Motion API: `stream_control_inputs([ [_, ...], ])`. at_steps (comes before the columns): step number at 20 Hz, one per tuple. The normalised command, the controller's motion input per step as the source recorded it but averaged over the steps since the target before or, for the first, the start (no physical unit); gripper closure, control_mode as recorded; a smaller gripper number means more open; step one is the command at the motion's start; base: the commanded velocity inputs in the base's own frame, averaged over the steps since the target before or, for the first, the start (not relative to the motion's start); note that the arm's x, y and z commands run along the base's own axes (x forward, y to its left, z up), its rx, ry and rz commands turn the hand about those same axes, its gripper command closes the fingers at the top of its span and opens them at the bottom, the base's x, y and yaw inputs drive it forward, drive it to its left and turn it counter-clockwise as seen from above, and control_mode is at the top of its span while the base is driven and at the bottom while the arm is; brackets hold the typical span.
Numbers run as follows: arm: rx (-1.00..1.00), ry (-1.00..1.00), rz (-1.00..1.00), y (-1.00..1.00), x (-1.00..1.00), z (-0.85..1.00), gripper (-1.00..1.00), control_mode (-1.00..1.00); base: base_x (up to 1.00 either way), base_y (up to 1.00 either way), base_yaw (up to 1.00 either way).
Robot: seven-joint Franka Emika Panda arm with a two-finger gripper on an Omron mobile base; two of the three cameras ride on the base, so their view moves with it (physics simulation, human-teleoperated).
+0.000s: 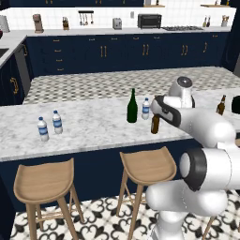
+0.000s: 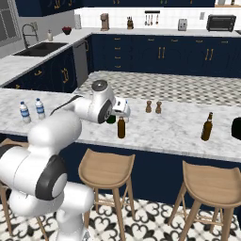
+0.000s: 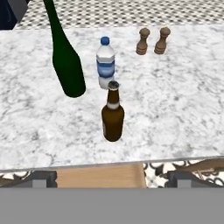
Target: Move the plastic bottles in the middle to the plastics group, and the glass bottles in the middle to the glass group.
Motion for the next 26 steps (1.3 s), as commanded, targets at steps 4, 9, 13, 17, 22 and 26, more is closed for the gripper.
stream_control_inputs([
  [4,0.0,0.0,0.0,0.0,0.07,-0.37,-1.0,-1.0,0.0,0.0,0.0],
  [9,0.0,0.0,0.01,0.0,0.05,-0.48,-1.0,-1.0,0.0,0.0,0.0],
  [13,0.0,0.0,0.0,0.0,0.2,-0.07,-1.0,-1.0,0.0,0.0,0.0],
  [17,0.0,0.0,0.0,0.0,0.28,0.0,-1.0,-1.0,0.0,0.0,0.0],
  [22,0.0,0.01,0.0,0.0,0.1,-0.13,-1.0,-1.0,0.0,0.0,0.0],
  [26,0.0,0.02,0.0,0.0,0.09,-0.36,-1.0,-1.0,0.0,0.0,0.0],
])
